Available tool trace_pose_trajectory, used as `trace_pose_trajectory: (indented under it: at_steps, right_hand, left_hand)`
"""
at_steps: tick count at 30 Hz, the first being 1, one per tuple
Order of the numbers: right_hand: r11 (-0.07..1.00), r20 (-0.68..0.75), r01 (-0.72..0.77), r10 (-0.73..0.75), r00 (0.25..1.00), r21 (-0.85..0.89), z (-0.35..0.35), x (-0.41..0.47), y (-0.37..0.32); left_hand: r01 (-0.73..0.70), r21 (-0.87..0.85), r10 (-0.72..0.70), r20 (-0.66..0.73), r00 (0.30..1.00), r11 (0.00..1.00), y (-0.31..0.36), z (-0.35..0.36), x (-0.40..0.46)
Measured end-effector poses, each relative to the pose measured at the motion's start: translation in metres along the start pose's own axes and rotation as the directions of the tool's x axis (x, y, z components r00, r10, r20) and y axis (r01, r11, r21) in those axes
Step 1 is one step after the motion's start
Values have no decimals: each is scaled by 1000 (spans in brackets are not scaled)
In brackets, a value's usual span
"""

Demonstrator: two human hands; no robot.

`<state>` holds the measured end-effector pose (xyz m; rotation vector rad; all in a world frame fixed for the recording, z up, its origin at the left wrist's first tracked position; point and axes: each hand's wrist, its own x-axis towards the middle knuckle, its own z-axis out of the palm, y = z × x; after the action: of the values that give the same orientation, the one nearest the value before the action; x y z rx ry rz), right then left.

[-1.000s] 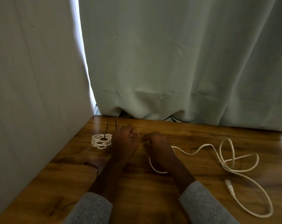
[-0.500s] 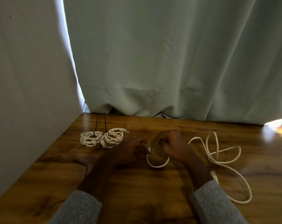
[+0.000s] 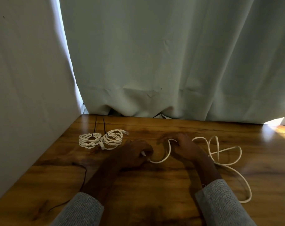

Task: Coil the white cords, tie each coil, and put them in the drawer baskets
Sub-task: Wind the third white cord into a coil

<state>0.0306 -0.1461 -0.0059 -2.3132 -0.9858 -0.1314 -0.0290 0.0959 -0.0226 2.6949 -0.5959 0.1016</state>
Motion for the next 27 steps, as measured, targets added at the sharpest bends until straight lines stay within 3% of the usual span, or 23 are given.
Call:
trace_pose_trajectory:
  at_steps: [4, 6, 7, 9, 11, 14, 17, 22, 25, 27]
  right_hand:
    - [999, -179, -9, 15, 984, 36, 4, 2, 3]
    - [998, -265, -45, 54, 963, 39, 8, 4, 2]
    - [998, -311, -53, 63, 948, 40, 9, 5, 1]
    - [997, -394, -53, 73, 916, 61, 13, 7, -7]
    - [993, -413, -66, 101, 905, 98, 19, 8, -14]
    - [994, -256, -84, 100, 961, 75, 28, 8, -26]
    - [999, -173, -10, 3, 985, -41, 35, 10, -28]
    - [959, 52, -73, 90, 995, -273, 51, 19, -36]
    - [946, 128, -41, 86, 988, -320, 55, 22, -42]
    - [941, 162, -25, 84, 983, -336, 54, 22, -46]
  left_hand:
    - [5, 24, -7, 91, 996, 1000, 8, 2, 3]
    - [31, -141, -21, 73, 997, 990, 14, 4, 2]
    - [42, -308, -24, 60, 998, 951, 20, 4, 1]
    - [70, -656, -21, 82, 996, 752, 35, 3, -2]
    - [77, -871, 15, 97, 995, 486, 53, 0, -3]
    - [13, -980, 40, 22, 999, 200, 71, -8, 7]
    - [-99, -994, -28, -101, 995, 46, 70, -20, 21]
    - [-199, -946, -206, -147, 967, -258, 41, -20, 27]
    - [-235, -909, -280, -140, 950, -343, 31, -20, 26]
    - [-249, -917, -306, -151, 940, -312, 28, -22, 26]
